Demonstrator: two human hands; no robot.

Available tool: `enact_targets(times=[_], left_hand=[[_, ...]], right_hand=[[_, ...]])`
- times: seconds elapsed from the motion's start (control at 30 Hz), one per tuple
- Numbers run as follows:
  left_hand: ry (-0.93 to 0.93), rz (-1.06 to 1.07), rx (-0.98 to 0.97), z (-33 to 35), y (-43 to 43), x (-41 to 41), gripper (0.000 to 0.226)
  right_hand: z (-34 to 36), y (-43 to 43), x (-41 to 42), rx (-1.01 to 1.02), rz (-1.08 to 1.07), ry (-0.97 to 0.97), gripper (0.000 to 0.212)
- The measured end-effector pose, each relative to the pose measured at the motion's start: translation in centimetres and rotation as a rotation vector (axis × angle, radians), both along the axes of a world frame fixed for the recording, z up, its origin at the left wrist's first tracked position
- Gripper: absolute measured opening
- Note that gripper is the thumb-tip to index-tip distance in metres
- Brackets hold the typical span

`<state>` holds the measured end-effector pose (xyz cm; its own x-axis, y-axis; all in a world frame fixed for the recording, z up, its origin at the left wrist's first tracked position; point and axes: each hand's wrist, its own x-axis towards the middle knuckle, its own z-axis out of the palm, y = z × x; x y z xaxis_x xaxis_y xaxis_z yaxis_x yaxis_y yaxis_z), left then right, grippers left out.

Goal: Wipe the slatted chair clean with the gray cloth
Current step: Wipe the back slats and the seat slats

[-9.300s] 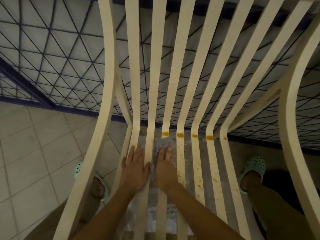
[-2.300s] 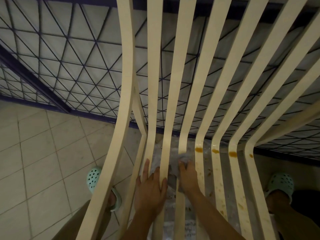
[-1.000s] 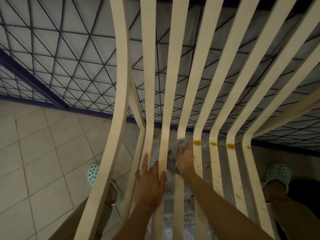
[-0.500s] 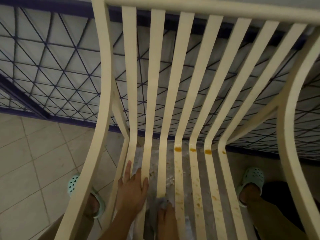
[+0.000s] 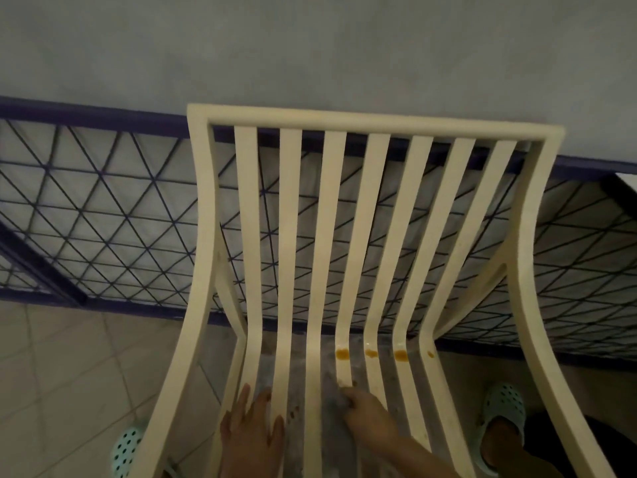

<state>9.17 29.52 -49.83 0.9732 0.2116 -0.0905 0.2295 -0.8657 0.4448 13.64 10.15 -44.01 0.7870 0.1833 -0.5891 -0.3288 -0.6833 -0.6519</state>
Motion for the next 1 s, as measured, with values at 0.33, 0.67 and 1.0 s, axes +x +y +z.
enact_targets(times=[0.33,0.67,1.0], left_hand=[[-0.498,-0.081,-0.425,14.8,-2.6,13.4,0.047],[-0.870,-0.348,-0.090,31.1,-0.9,24.1,0.040],[-0.827,-0.311,0.211,30.5,-4.2,26.3,0.046]], right_hand=[[22.4,1.5,14.9,0.484,-0.300,-0.877,0.019],[20.4,5.8,20.4,0.574,-0.507,-0.899,0.017],[14.9,6.2,18.7,0.709,-0.526,-0.801,0.015]])
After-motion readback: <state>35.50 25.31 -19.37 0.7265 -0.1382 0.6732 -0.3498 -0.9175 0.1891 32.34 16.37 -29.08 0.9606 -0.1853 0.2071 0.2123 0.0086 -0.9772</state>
